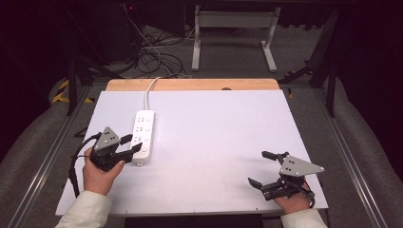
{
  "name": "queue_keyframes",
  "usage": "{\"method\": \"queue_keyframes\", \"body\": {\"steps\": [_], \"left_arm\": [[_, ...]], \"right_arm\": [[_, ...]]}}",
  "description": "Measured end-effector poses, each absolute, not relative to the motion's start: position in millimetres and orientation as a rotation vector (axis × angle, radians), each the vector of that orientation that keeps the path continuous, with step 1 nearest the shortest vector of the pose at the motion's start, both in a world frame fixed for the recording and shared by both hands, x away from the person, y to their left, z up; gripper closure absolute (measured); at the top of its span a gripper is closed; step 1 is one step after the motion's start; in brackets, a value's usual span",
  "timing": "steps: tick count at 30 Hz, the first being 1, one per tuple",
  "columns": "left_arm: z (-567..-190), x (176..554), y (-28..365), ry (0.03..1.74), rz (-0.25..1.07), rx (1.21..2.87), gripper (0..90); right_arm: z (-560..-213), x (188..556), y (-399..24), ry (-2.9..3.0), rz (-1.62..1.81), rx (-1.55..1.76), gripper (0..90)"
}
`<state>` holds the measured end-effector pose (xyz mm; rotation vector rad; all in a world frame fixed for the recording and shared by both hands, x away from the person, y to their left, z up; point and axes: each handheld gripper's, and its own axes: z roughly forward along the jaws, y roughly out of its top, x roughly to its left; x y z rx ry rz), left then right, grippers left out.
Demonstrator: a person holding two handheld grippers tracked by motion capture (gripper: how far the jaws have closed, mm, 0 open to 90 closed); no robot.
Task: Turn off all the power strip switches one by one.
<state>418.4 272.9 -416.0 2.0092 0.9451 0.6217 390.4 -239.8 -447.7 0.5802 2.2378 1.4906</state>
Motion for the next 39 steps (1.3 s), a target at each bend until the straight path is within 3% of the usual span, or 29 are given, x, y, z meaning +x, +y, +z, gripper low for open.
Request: {"method": "queue_keyframes", "body": {"steps": [11,16,20,39], "left_arm": [[-416,421,277,0.931,0.585,2.003,53.3],[-414,424,279,0.963,0.531,1.994,72.3],[-411,427,280,0.958,0.570,2.018,89.8],[-424,464,276,1.061,0.437,2.121,90.0]], "right_arm": [[-448,390,-241,2.236,1.498,0.579,3.1],[-448,390,-240,2.239,1.506,0.580,3.3],[-448,390,-240,2.243,1.501,0.588,3.3],[-449,391,-240,2.249,1.506,0.578,3.6]]}}
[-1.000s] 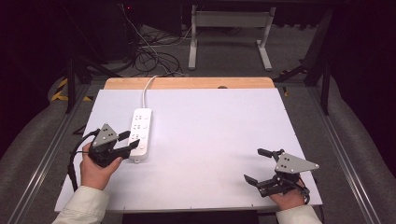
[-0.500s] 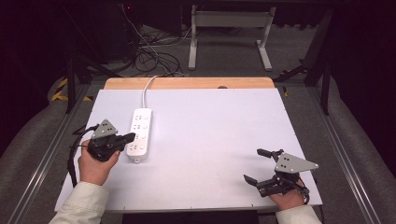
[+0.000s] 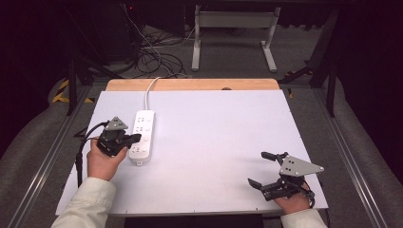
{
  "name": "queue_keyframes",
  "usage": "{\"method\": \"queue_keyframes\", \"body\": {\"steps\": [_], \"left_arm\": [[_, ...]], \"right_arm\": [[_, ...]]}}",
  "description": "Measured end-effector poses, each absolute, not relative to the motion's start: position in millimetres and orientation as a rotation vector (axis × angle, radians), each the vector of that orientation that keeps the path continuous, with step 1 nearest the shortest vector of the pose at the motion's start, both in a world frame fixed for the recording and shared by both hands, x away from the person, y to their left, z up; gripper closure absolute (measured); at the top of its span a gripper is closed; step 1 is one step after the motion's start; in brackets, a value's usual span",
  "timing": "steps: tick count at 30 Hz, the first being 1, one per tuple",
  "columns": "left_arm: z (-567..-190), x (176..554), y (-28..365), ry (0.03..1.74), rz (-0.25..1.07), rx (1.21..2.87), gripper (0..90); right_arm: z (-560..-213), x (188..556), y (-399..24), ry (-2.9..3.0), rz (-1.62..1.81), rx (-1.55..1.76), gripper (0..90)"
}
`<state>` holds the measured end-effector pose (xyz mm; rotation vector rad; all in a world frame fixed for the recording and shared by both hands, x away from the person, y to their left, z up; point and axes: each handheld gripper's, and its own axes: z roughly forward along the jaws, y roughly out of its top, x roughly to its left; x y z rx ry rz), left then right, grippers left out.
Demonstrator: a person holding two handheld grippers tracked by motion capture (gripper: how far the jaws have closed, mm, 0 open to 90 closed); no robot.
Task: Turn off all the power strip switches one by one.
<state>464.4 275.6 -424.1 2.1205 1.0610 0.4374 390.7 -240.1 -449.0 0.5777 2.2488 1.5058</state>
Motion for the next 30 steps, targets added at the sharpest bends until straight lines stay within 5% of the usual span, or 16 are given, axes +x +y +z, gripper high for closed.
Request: {"method": "queue_keyframes", "body": {"steps": [30], "left_arm": [[-444,475,261,1.062,0.296,2.304,90.0]], "right_arm": [[-450,391,-239,2.262,1.504,0.568,3.6]]}}
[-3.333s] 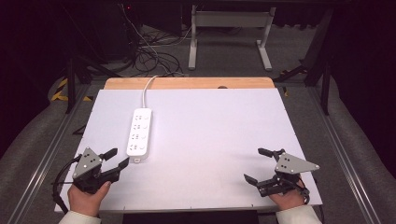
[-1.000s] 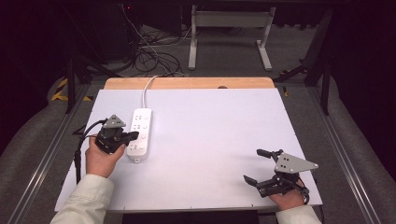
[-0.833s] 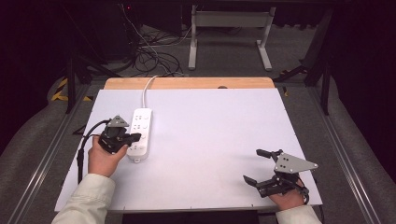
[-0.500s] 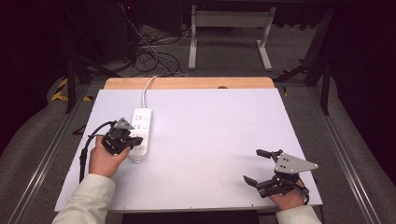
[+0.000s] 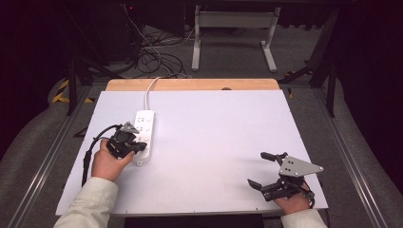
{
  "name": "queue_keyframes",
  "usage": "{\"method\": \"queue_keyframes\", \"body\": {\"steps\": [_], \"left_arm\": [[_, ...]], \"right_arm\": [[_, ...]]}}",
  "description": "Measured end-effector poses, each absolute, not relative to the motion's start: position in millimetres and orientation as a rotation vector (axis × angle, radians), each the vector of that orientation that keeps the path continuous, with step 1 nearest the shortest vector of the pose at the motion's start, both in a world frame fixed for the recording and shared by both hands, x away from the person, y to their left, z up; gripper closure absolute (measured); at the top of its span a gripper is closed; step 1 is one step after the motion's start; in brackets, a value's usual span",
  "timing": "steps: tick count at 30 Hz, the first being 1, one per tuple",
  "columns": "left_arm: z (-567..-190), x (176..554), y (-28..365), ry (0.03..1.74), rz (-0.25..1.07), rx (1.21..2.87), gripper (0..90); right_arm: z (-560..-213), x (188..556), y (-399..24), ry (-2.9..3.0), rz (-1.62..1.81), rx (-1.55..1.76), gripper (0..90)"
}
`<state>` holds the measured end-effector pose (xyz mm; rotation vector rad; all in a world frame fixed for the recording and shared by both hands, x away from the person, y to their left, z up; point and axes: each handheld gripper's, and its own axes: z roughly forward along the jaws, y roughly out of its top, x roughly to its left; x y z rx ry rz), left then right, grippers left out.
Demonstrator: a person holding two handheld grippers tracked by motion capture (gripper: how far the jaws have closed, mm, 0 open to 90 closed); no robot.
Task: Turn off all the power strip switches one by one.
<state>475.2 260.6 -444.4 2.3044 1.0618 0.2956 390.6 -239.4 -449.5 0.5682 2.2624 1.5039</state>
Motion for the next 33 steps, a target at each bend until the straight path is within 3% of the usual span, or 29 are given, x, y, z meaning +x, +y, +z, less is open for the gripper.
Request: {"method": "queue_keyframes", "body": {"steps": [13,33], "left_arm": [[-450,477,265,1.070,0.271,2.259,90.0],[-450,468,253,1.084,0.404,2.289,90.0]], "right_arm": [[-449,390,-239,2.265,1.502,0.564,3.6],[-449,388,-239,2.267,1.506,0.560,3.6]]}}
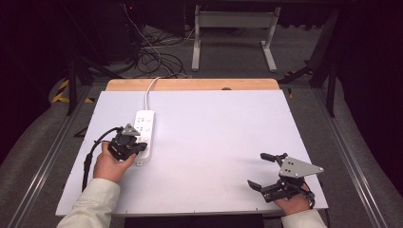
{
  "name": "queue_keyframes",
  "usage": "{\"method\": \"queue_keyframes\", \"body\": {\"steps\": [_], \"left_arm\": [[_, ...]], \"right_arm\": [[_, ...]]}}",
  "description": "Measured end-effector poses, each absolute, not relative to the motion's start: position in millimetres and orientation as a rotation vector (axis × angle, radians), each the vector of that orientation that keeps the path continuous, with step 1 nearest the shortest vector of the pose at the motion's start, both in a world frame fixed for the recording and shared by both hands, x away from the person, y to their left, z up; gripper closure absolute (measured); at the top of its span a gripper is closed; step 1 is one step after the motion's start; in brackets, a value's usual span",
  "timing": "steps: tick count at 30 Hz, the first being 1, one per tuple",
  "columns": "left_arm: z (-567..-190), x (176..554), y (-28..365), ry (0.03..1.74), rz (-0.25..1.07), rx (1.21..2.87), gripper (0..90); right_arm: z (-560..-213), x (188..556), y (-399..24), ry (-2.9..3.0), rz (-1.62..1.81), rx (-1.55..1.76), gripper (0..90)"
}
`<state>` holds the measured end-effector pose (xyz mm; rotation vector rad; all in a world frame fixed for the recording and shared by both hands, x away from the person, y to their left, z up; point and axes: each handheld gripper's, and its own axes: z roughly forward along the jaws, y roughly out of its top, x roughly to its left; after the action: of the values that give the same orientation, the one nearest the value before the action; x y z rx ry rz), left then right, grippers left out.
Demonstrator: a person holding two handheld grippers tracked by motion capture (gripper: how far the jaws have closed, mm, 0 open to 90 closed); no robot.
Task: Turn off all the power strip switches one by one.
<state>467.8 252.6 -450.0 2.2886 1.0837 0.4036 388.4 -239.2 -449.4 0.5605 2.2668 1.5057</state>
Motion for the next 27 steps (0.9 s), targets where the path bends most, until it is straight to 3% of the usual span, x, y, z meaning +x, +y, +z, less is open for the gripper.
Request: {"method": "queue_keyframes", "body": {"steps": [27], "left_arm": [[-448,466,240,1.107,0.481,2.355,90.0]], "right_arm": [[-450,387,-240,2.264,1.503,0.568,3.6]]}}
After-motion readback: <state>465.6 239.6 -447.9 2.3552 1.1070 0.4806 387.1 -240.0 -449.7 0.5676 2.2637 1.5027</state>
